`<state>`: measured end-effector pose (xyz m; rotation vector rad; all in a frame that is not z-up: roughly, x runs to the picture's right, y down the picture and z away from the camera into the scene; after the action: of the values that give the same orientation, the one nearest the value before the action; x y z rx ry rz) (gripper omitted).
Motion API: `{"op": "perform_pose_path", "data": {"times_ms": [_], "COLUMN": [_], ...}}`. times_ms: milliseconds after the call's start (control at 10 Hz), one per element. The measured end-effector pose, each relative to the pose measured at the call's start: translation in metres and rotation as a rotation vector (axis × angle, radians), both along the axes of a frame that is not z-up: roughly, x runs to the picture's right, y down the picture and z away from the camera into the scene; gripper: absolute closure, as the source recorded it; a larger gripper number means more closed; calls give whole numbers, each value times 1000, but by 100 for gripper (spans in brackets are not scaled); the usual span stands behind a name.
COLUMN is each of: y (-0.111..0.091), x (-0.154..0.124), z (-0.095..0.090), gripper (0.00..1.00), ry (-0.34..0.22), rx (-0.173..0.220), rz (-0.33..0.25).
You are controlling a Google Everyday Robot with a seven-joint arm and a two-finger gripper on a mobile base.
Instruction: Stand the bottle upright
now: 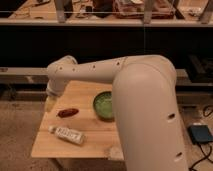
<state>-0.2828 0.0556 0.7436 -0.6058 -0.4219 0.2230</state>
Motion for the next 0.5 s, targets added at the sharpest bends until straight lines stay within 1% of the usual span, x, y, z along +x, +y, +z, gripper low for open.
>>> {"op": "perform_pose_path", "data": {"times_ms": [100,200,300,500], "y": [7,10,9,8], "x": [1,2,0,-4], "z": [-4,-5,-5,-3], "gripper": [26,26,26,26], "ry": [-2,-3,-7,-26], "rx": [6,10,4,-18], "rz": [-22,-32,-23,13]}}
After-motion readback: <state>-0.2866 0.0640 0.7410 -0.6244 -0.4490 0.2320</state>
